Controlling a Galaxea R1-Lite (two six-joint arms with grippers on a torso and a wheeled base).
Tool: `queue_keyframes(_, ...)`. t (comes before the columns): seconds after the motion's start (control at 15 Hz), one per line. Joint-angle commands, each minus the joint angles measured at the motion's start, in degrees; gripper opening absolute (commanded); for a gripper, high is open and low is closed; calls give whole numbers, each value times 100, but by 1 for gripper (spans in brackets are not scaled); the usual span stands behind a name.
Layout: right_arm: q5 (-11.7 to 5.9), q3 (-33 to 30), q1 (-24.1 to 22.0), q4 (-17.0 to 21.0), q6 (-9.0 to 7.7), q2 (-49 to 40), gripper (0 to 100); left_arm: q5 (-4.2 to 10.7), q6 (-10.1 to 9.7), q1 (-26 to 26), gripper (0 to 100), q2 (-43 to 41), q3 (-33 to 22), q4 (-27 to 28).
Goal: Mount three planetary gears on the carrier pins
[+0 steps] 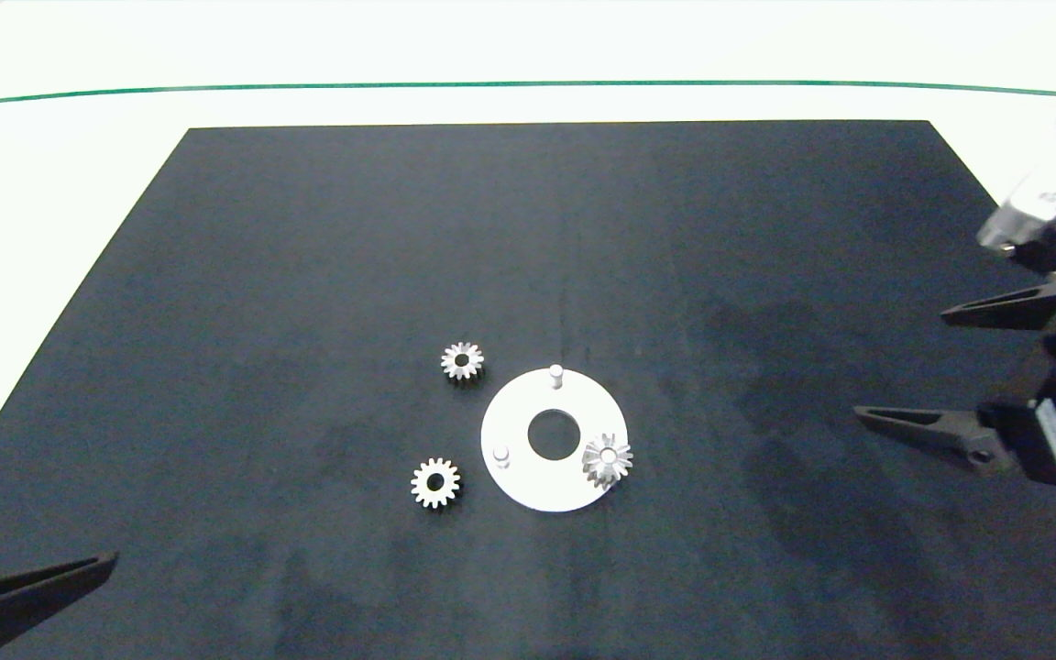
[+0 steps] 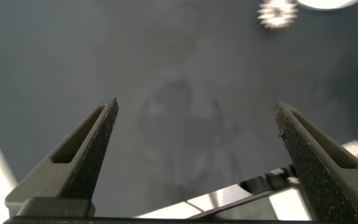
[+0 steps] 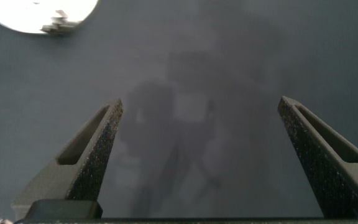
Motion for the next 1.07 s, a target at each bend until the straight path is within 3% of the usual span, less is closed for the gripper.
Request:
queue_keyframes(0.07, 14, 300, -465, 16, -11, -990, 100, 17, -145, -489, 100, 849, 19, -277)
queue_keyframes(0.27, 5, 388, -667, 16, -11, -1342, 100, 79, -128, -498, 100, 1358, 361, -1103)
queue_keyframes(0.4, 5, 423, -711, 16, -11, -1465, 100, 334, -84, -516, 100, 1525, 827, -1700)
queue_keyframes(0.47, 5, 467, -711, 16, -11, -1500, 100, 343, 13, -533, 100, 1543, 985, -1876)
queue_keyframes(0.8, -4, 625, -711, 16, -11, -1693, 100, 378, 83, -903, 100, 1710, 950, -2052)
queue_keyframes(0.93, -4, 669, -702, 16, -11, -1816, 100, 518, 83, -1043, 100, 1789, 950, -1964)
queue_keyframes(1.07, -4, 748, -711, -1, -11, -1878, 100, 554, 92, -1052, 100, 1815, 941, -1955)
